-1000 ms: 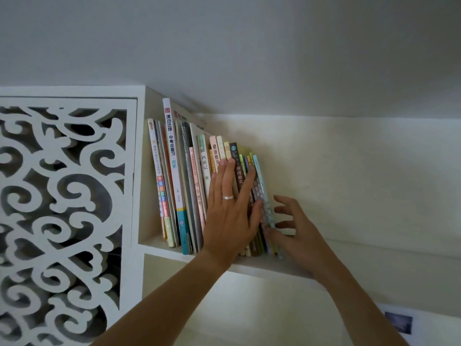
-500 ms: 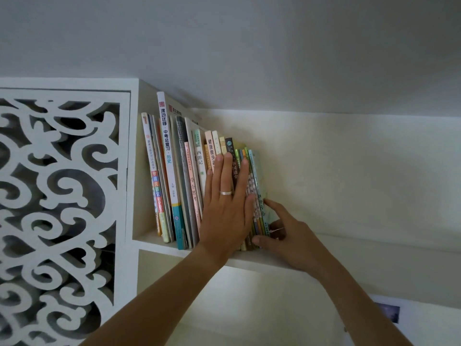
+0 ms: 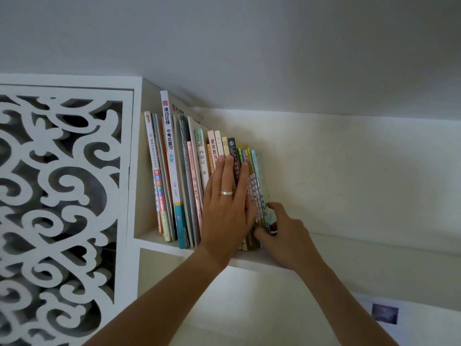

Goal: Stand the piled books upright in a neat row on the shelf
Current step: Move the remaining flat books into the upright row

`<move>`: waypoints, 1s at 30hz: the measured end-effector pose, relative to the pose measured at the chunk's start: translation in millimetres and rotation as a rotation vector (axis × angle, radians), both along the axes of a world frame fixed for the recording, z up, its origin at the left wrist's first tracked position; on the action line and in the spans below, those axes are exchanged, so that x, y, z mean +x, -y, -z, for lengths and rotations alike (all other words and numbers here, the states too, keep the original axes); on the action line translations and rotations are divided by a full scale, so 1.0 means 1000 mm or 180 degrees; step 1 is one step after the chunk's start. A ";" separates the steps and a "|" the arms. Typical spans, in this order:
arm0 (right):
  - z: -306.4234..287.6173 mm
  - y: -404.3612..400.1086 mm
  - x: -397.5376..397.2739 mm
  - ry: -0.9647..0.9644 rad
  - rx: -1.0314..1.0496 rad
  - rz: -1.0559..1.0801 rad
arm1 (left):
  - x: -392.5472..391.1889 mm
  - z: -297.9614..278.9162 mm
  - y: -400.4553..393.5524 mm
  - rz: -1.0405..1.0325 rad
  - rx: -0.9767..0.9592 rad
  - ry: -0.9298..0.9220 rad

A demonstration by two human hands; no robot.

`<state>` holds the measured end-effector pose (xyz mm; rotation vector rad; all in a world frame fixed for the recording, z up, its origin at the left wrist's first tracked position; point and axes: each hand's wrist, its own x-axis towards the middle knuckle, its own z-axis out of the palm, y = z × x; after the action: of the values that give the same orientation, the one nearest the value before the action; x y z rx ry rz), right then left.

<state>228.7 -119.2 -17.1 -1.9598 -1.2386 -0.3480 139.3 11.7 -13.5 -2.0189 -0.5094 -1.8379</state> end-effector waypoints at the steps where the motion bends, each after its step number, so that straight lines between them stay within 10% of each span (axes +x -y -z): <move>1: 0.000 0.000 0.001 0.0033 -0.0028 -0.0013 | 0.001 0.000 0.000 -0.0105 -0.0007 -0.0047; 30: 0.003 0.002 0.020 -0.0544 -0.0044 -0.0615 | 0.016 -0.079 0.001 -0.0107 -0.0285 0.0177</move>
<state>248.7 -120.8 -20.3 -1.8214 -1.3070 -0.0730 154.9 10.2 65.9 -2.0079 -0.6485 -1.8869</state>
